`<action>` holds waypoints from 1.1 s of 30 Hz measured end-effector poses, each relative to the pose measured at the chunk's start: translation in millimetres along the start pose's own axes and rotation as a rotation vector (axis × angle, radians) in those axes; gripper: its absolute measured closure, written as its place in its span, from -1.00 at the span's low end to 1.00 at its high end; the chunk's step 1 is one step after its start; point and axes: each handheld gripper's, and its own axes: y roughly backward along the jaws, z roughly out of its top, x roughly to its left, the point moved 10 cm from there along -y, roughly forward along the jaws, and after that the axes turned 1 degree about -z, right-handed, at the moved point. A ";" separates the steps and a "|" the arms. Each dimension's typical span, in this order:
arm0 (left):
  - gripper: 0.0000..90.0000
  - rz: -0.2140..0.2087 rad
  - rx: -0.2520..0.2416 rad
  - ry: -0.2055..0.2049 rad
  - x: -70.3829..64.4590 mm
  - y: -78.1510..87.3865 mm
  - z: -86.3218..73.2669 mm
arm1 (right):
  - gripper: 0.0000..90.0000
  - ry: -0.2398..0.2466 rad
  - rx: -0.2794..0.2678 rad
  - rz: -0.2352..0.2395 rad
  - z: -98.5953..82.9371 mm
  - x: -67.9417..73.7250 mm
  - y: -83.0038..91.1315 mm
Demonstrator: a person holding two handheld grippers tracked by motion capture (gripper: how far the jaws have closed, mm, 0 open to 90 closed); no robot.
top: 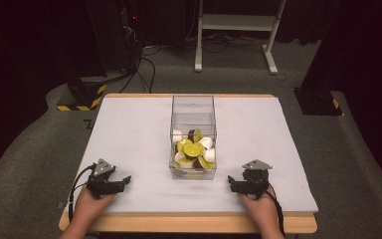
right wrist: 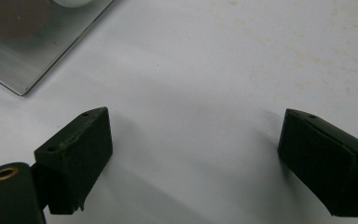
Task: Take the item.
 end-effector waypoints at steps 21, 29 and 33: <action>-0.46 0.006 -0.004 -0.006 0.0 -0.1 0.0 | -0.78 0.001 -0.001 0.000 0.0 0.1 0.0; -0.46 0.007 -0.003 -0.006 0.0 -0.1 0.1 | -0.78 0.002 -0.001 -0.001 0.1 0.0 0.1; -0.46 0.009 -0.004 -0.004 -0.2 0.0 0.3 | -0.78 0.002 -0.001 -0.001 0.1 0.1 0.1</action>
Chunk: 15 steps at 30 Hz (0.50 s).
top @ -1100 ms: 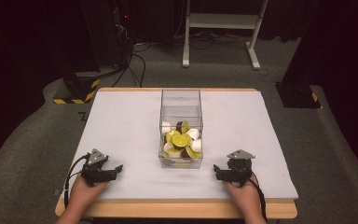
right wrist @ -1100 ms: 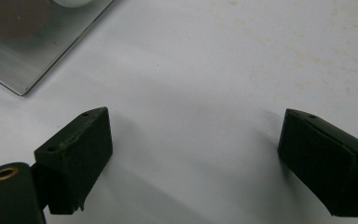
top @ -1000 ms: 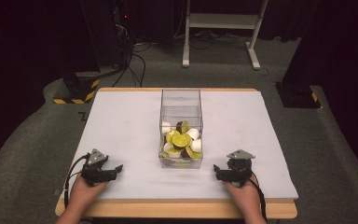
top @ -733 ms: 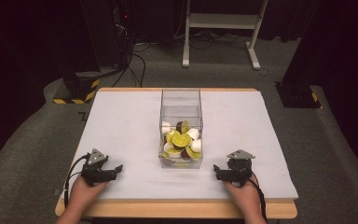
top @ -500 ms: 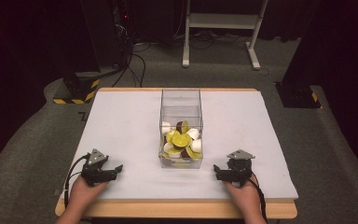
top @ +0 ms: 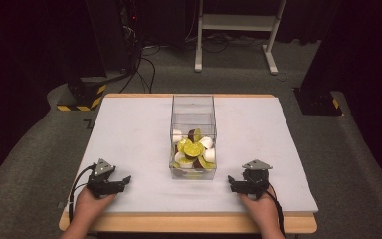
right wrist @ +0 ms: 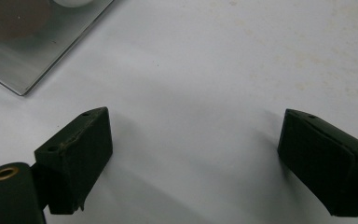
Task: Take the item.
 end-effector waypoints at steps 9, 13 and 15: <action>-0.35 -0.008 0.004 0.015 0.6 3.9 2.7 | -0.78 0.000 0.000 0.000 0.1 0.0 0.0; -0.34 -0.014 -0.018 0.032 -2.1 6.0 7.2 | -0.78 0.000 0.001 0.000 0.0 0.0 0.0; -0.32 -0.023 -0.023 0.028 -4.0 7.7 9.3 | -0.78 -0.001 0.001 0.001 0.0 0.1 -0.1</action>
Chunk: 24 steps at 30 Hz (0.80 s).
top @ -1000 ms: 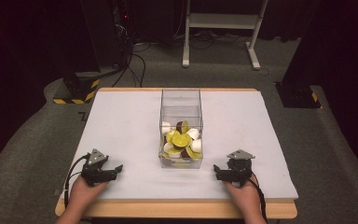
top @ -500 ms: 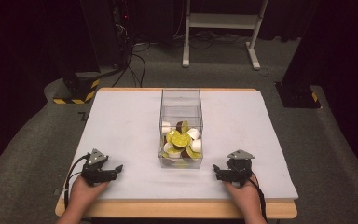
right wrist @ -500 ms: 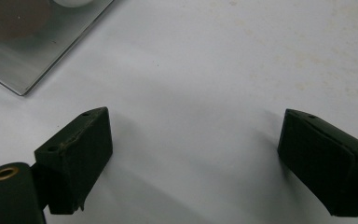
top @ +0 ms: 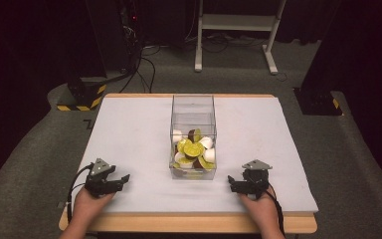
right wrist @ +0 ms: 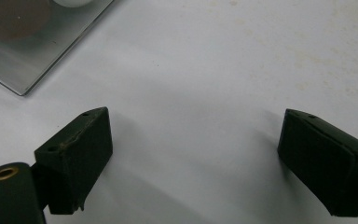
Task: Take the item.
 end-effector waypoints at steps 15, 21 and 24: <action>-0.25 -0.074 -0.007 0.002 -21.6 4.9 9.5 | -0.78 0.000 0.000 0.000 0.0 0.0 0.0; -0.26 -0.094 -0.008 -0.005 -31.1 3.3 11.7 | -0.78 0.000 0.000 0.000 0.0 0.0 0.0; -0.27 -0.105 -0.004 -0.008 -36.4 1.2 11.4 | -0.78 0.000 0.000 0.000 0.0 0.0 0.0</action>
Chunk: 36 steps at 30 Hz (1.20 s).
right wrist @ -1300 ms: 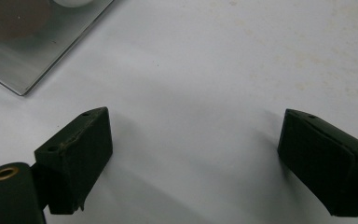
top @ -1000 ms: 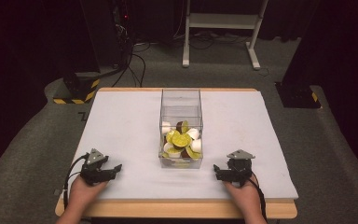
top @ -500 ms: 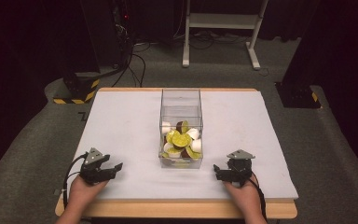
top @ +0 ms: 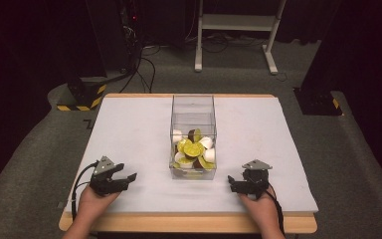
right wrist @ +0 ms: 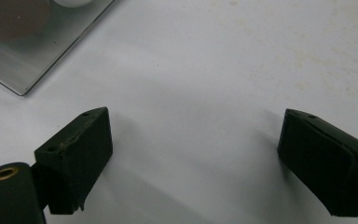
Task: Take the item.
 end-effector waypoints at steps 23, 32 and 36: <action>-0.29 -0.105 -0.019 -0.021 -46.9 -12.4 13.2 | -0.78 0.000 0.000 0.000 0.0 0.0 0.0; -0.28 -0.153 -0.037 -0.018 -69.0 -15.7 20.9 | -0.78 0.000 0.000 0.000 0.0 0.0 0.0; -0.27 -0.167 -0.036 -0.032 -76.2 -17.3 24.1 | -0.78 0.000 0.000 0.000 0.0 0.0 0.0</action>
